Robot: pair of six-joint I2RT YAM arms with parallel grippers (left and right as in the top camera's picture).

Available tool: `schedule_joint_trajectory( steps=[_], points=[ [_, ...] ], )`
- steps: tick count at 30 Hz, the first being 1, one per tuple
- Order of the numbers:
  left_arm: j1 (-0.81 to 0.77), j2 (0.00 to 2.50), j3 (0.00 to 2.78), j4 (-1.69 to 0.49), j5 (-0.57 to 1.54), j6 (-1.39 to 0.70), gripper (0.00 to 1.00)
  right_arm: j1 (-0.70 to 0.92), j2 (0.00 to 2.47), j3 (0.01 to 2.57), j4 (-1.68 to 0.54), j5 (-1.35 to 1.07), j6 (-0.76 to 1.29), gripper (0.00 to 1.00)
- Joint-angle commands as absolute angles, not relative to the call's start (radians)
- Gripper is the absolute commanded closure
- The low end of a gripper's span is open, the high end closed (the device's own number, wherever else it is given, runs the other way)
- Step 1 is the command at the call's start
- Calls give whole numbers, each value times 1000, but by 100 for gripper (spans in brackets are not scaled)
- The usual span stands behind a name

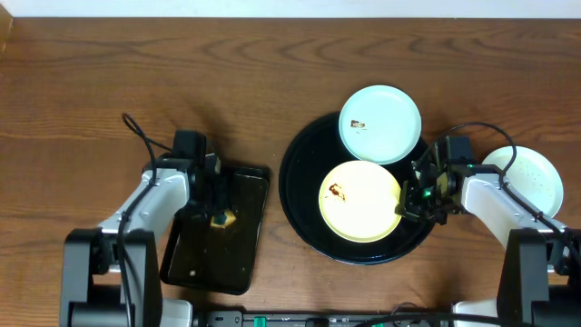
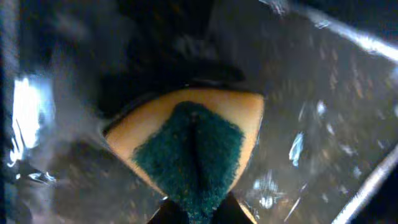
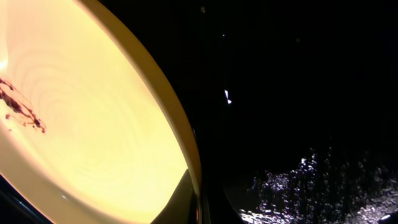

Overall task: Clean dirty plates on tray and stack at the side
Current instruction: 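Bring the left-held sponge over the yellow plate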

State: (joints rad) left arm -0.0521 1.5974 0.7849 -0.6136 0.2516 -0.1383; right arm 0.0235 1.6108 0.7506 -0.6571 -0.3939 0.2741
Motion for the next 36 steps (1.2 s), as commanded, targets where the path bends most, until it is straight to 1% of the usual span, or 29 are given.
schedule_joint_trajectory(
  steps=[1, 5, 9, 13, 18, 26, 31, 36],
  points=[
    [-63, 1485, 767, -675, 333, -154, 93, 20, 1635, 723, -666, -376, 265, 99],
    [-74, 1343, 767, -739, 341, -147, 93, 20, 1635, 723, -665, -391, 242, 99],
    [-100, 1242, 766, -738, 481, -128, 93, 20, 1635, 723, -665, -401, 231, 99],
    [-150, 1226, 766, -659, 612, -143, 93, 20, 1635, 723, -665, -402, 231, 99],
    [-252, 1299, 765, -532, 635, -220, 92, 20, 1635, 723, -670, -402, 231, 99],
    [-447, 1511, 771, -229, 675, -376, 93, 21, 1635, 723, -696, -401, 226, 99],
    [-539, 1623, 803, -153, 675, -430, 92, 21, 1635, 723, -707, -401, 220, 99],
    [-598, 1660, 810, -43, 735, -490, 92, 21, 1635, 723, -707, -401, 219, 99]
  ],
)
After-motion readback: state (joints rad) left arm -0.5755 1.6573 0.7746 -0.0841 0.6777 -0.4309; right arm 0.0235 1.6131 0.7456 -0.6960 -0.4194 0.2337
